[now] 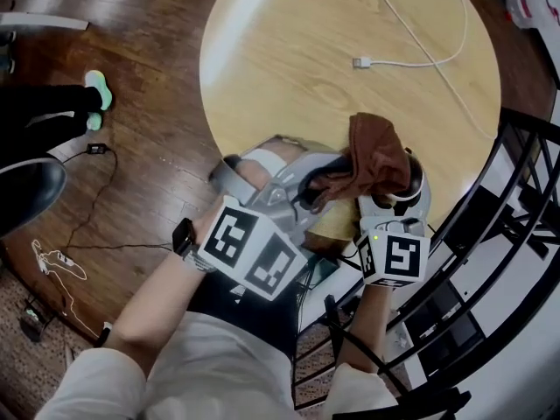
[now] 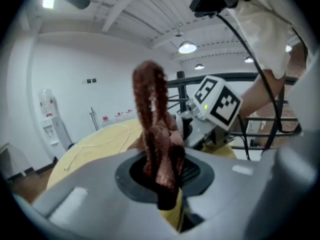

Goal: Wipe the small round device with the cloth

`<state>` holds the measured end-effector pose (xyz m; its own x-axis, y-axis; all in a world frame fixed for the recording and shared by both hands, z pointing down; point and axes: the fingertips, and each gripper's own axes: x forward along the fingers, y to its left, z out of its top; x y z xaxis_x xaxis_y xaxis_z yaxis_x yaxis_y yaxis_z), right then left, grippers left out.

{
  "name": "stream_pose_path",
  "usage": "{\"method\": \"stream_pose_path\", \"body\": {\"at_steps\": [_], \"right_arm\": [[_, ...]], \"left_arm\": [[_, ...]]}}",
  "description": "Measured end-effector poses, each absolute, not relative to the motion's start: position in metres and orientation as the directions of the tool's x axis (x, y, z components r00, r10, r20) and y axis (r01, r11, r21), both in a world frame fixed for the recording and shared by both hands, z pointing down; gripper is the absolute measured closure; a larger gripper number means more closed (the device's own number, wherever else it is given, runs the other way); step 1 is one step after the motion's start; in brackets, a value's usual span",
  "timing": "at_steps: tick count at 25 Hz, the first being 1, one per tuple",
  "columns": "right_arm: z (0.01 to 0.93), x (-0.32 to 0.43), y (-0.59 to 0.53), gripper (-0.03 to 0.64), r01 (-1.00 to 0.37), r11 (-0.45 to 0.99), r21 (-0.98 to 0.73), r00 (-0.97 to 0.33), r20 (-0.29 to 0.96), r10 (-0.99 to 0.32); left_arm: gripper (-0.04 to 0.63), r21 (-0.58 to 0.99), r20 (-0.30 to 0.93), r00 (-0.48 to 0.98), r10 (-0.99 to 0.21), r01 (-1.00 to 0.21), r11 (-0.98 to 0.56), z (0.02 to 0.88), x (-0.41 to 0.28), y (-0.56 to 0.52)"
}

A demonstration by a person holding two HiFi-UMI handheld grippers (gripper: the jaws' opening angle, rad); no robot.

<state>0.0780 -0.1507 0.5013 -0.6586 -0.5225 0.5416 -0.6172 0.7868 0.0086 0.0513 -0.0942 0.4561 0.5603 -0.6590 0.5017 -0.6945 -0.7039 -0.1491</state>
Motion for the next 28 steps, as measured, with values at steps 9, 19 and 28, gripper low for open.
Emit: {"method": "stream_pose_path", "body": {"at_steps": [9, 19, 28], "right_arm": [[0.500, 0.095, -0.126, 0.201, -0.348, 0.938, 0.006, -0.750, 0.598, -0.282], [0.494, 0.083, -0.128, 0.201, 0.025, 0.999, 0.029, -0.788, 0.616, 0.002], [0.504, 0.070, -0.133, 0.238, 0.038, 0.998, 0.044, -0.818, 0.576, 0.006]], "left_arm": [[0.525, -0.047, 0.523, 0.534, -0.665, -0.760, -0.648, 0.481, 0.014, -0.087], [0.525, 0.219, 0.080, 0.667, -0.741, -0.737, -0.640, 0.375, 0.019, -0.107], [0.525, 0.008, 0.295, 0.659, -0.692, -0.726, -0.687, 0.405, 0.067, -0.110]]}}
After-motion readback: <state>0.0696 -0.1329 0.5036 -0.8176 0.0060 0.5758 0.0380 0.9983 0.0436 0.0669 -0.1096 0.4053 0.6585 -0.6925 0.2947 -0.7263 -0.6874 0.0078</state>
